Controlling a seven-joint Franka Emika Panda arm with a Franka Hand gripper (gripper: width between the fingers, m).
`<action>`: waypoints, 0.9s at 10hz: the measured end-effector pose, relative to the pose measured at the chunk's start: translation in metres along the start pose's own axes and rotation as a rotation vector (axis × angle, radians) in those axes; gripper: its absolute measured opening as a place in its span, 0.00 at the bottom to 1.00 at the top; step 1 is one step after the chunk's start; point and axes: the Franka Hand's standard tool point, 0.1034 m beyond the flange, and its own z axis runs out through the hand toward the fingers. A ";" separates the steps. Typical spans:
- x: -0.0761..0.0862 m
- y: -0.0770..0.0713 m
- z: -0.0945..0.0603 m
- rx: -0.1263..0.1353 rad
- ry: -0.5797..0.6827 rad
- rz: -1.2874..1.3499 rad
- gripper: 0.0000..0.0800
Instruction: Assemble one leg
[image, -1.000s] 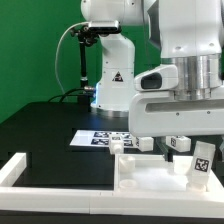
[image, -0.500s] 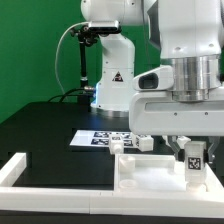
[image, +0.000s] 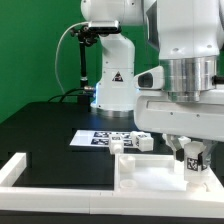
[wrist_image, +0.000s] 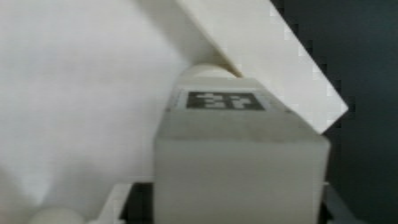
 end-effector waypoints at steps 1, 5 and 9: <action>0.002 0.003 0.001 0.007 -0.012 0.197 0.36; -0.001 0.005 0.001 0.016 -0.025 0.400 0.36; -0.010 -0.008 -0.009 -0.012 -0.025 -0.159 0.75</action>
Offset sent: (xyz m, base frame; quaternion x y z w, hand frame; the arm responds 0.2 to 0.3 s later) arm 0.0018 0.0095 0.0026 0.0580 0.0062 0.1104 0.9922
